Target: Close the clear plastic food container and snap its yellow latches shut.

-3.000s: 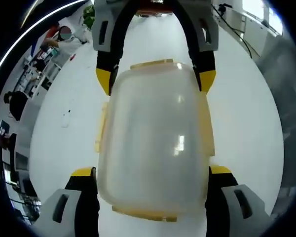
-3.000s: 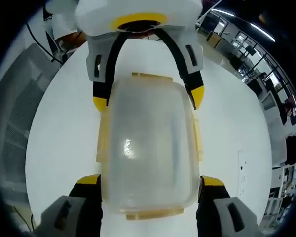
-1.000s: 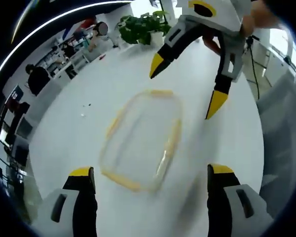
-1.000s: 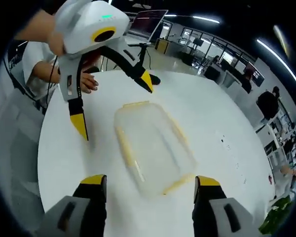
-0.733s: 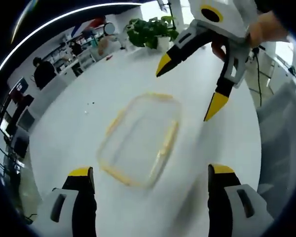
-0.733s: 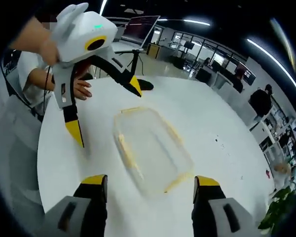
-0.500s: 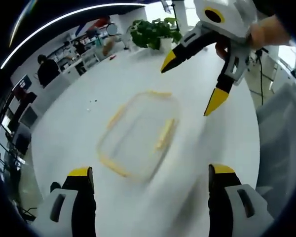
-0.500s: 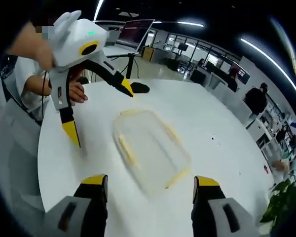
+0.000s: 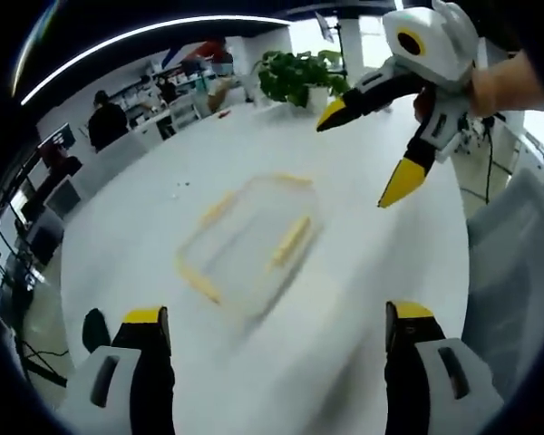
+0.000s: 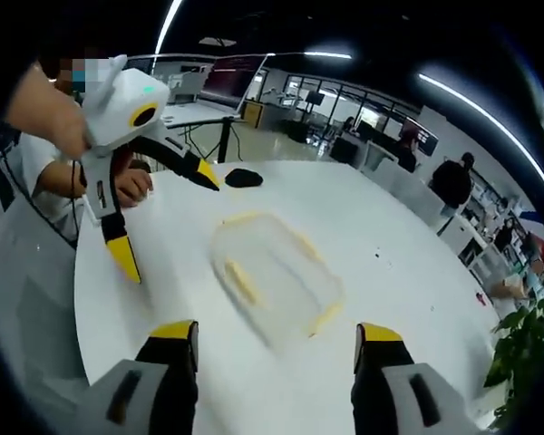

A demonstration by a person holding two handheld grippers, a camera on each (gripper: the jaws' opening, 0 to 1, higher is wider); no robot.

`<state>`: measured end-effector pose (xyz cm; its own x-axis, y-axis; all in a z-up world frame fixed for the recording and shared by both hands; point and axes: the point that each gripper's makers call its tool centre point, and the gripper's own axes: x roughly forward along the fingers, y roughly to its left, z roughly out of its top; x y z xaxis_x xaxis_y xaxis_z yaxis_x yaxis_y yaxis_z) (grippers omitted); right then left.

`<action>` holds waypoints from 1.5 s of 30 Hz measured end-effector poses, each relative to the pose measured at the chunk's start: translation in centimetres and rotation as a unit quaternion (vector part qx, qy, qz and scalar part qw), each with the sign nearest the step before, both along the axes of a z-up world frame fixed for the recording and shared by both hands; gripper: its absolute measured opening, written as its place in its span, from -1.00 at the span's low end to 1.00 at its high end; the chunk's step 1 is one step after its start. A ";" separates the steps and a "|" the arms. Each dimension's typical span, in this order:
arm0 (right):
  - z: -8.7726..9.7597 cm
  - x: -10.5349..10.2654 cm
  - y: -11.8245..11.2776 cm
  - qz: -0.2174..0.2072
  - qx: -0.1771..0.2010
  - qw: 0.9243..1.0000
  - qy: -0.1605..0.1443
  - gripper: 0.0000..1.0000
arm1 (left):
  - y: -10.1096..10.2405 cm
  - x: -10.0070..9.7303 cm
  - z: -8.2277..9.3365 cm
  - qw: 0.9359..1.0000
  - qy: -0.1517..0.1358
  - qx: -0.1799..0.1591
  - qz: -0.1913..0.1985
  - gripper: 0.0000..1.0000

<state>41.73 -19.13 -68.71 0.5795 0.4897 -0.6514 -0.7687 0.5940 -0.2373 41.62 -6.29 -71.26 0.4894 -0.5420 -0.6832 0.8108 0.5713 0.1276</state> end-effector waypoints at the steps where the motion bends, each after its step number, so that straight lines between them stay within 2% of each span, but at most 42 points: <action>1: -0.1 -0.2 0.0 -0.002 0.002 1.000 0.001 0.39 | 0.0 -0.1 0.2 1.000 -0.004 -0.009 0.006 0.93; 9: -0.1 -1.8 -0.7 -0.020 0.015 1.000 -0.006 0.40 | 0.3 -1.6 0.6 0.999 -0.022 -0.030 0.017 0.93; 12: -0.2 -2.5 -0.9 -0.025 0.022 0.999 -0.006 0.42 | 0.8 -2.6 0.3 0.999 -0.018 -0.028 0.020 0.94; 18: -0.6 -3.6 -1.9 -0.043 0.032 0.999 -0.002 0.42 | 1.5 -3.7 0.1 0.998 -0.008 -0.051 0.042 0.95; 24: -0.4 -4.9 -2.7 -0.061 0.044 0.997 -0.012 0.42 | 1.8 -5.2 -0.1 0.998 -0.009 -0.050 0.037 0.95; 37: -0.8 -8.1 -3.9 -0.086 0.057 0.995 -0.006 0.44 | 2.7 -8.6 -1.2 0.997 0.000 -0.057 0.048 0.98; 45: -1.6 -9.6 -4.6 -0.091 0.054 0.994 -0.002 0.43 | 4.7 -10.2 -1.8 0.996 0.011 -0.061 0.071 0.97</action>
<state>32.12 -23.74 -70.35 0.6674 0.4429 -0.5987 -0.6448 0.7459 -0.1670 31.41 -1.64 -73.09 0.5533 -0.5481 -0.6273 0.7223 0.6907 0.0336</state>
